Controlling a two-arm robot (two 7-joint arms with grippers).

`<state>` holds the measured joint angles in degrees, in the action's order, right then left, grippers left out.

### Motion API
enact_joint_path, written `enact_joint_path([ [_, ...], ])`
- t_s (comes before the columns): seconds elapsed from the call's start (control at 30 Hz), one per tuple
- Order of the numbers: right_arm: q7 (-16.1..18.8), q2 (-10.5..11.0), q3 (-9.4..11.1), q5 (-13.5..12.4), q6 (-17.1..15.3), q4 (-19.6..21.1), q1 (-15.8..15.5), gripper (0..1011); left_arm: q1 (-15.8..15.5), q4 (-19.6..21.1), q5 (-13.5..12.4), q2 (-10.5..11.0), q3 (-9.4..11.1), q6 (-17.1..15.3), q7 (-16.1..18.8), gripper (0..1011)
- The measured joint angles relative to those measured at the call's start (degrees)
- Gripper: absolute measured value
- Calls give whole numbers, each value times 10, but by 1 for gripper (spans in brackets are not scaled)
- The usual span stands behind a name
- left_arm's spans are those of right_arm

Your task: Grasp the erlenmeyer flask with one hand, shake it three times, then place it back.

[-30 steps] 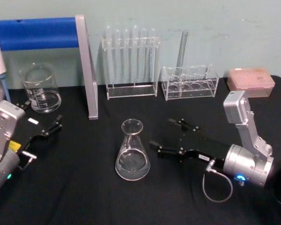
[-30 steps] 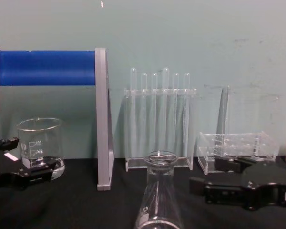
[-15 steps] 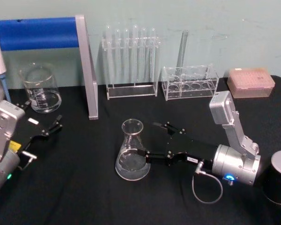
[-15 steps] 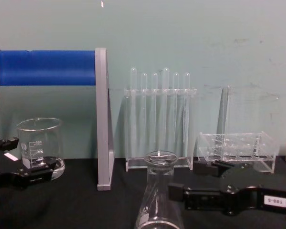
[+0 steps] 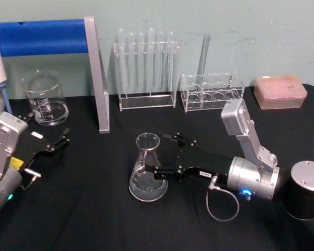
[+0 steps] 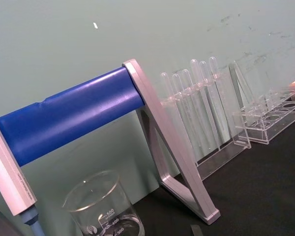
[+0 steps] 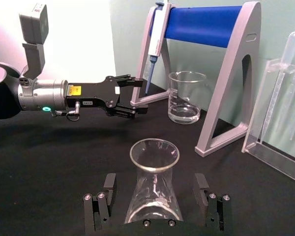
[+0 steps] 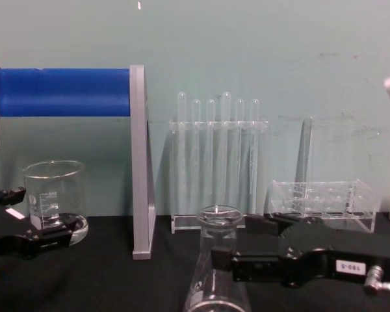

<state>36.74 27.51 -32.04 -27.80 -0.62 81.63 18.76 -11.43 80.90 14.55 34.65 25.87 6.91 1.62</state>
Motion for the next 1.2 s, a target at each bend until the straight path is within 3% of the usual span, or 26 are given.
enact_joint_path([
  [0.57,12,-34,-20,11,4,-57,43,1000,0,0,0,0,0,0,0,1001],
  [1.2,12,-38,-21,13,6,-62,47,981,0,0,0,0,0,0,0,1001],
])
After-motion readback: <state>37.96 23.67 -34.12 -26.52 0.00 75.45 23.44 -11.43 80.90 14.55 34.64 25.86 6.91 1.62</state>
